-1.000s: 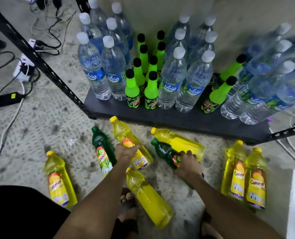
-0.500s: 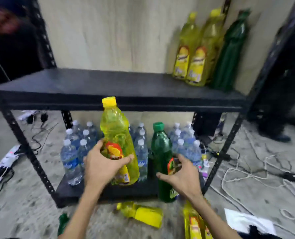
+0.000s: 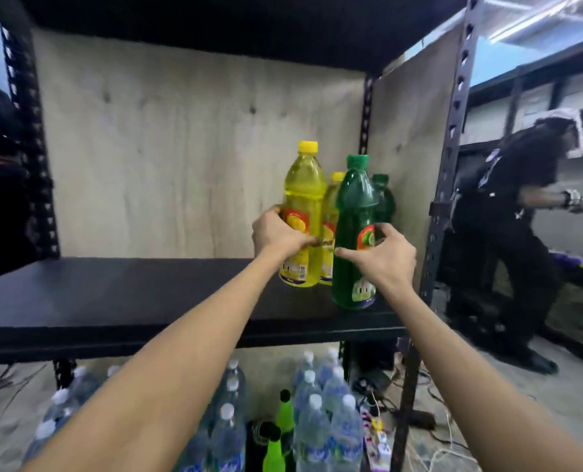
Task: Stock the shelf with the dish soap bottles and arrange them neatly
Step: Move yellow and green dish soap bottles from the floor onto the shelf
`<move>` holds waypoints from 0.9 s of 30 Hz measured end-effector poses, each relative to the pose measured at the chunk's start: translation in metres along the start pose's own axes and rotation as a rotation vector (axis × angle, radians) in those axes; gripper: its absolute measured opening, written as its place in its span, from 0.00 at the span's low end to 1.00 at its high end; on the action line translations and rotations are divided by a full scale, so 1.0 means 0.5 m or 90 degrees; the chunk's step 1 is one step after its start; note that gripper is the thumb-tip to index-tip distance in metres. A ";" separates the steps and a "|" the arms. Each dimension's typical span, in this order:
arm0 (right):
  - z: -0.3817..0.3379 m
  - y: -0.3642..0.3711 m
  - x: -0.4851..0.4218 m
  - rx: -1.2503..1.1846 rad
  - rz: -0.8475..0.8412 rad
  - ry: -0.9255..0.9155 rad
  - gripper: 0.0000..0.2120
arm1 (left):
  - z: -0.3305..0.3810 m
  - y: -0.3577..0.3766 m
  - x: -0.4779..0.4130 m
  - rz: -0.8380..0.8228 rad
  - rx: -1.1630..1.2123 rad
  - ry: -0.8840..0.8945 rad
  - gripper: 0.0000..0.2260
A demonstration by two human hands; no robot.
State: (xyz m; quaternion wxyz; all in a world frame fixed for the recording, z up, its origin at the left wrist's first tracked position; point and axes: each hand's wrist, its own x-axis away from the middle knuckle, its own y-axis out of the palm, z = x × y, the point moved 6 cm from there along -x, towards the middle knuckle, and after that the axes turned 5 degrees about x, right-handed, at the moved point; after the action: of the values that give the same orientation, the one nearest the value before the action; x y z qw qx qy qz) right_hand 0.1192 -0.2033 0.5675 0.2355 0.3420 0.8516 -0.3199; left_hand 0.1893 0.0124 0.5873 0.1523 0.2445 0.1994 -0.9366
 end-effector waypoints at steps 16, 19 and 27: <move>0.091 0.113 -0.067 0.051 -0.046 0.080 0.50 | -0.133 0.120 -0.096 -0.068 -0.026 -0.051 0.42; 0.065 0.091 0.001 0.074 0.013 0.074 0.50 | -0.130 0.101 -0.060 -0.152 -0.061 -0.054 0.48; -0.058 0.309 0.554 -0.113 -0.253 -0.090 0.21 | -0.349 -0.420 0.379 0.294 0.037 0.031 0.19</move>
State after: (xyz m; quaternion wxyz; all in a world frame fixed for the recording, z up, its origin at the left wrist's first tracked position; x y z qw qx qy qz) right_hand 0.0456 0.0235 0.3562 0.2559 0.1223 0.9086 -0.3067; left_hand 0.0202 0.2388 0.4122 0.3505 0.3101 0.1151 -0.8762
